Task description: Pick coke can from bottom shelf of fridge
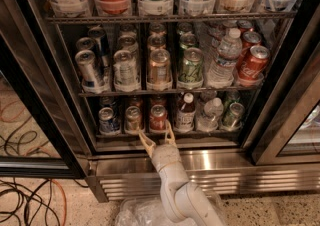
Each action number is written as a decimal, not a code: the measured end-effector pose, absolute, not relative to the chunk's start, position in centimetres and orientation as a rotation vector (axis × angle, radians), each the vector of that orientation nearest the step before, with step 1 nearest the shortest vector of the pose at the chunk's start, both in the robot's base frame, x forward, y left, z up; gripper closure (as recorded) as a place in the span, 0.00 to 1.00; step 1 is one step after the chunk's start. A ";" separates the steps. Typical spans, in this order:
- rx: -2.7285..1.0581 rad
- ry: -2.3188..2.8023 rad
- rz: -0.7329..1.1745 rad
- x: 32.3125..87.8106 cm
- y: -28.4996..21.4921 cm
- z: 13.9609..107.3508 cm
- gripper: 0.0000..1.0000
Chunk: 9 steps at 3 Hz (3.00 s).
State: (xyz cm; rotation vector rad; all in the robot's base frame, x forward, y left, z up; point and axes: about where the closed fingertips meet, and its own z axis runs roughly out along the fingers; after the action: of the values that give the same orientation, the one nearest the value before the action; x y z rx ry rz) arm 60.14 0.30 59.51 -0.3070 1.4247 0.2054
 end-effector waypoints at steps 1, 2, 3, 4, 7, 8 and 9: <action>-0.284 1.424 0.187 60.9 -0.3 59.5 0.24; -0.262 1.426 0.171 61.5 -0.8 59.4 0.26; -0.234 1.426 0.145 63.1 -1.6 59.3 0.32; -0.232 1.420 0.143 64.8 -1.2 59.6 0.28; -0.222 1.418 0.144 65.7 -0.9 59.6 0.69; -0.222 1.418 0.144 65.7 -0.9 59.6 0.92; -0.222 1.418 0.144 65.7 -0.9 59.6 1.00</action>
Offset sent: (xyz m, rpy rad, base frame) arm 0.0205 -0.0175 -0.0026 0.0162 -0.0044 -0.0797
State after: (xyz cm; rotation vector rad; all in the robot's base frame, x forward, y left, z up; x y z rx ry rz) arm 65.66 -0.88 59.61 -0.2224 1.4182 0.1441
